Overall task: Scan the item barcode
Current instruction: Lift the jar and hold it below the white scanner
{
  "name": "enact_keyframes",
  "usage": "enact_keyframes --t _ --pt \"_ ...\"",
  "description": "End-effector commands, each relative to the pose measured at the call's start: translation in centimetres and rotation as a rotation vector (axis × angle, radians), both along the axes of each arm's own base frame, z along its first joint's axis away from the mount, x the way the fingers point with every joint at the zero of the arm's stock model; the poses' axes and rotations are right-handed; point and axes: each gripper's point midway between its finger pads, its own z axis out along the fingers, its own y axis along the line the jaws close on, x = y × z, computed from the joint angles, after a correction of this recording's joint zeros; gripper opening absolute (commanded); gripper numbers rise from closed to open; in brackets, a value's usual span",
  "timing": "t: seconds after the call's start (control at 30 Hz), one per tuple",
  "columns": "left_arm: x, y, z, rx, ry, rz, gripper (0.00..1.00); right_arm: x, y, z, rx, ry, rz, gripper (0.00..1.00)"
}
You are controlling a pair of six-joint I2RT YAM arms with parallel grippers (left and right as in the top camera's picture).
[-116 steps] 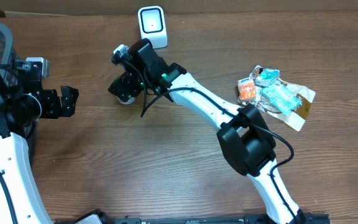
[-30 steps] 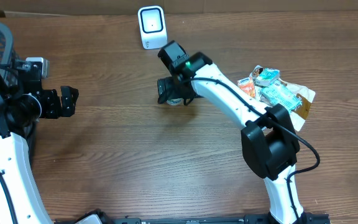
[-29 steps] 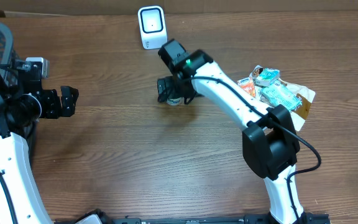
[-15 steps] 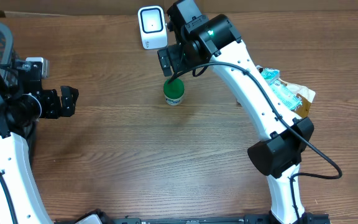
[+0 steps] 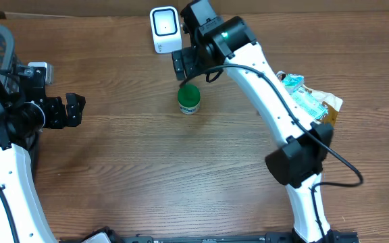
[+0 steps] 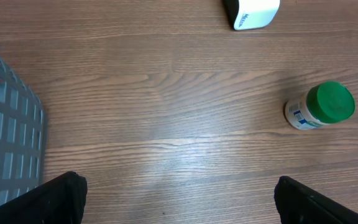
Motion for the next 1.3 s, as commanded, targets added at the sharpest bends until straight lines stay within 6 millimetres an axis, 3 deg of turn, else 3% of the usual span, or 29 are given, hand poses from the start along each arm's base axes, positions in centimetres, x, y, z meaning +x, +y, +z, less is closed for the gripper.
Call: enact_keyframes --t 0.0,0.17,0.63,1.27 --pt "0.1 0.2 0.0 0.002 -0.003 -0.003 1.00 -0.3 0.6 -2.8 -0.022 0.057 0.001 0.95" --pt "0.1 0.2 0.0 0.002 -0.003 -0.003 1.00 -0.9 1.9 -4.2 -0.051 0.065 0.030 0.95" --pt "0.0 0.2 0.0 0.002 -0.002 -0.003 1.00 -1.5 1.3 -9.7 -0.137 0.173 -0.013 0.95" --pt "0.0 0.2 0.0 0.002 -0.002 -0.003 0.99 -1.3 1.0 -11.5 -0.081 0.219 -0.312 0.76"
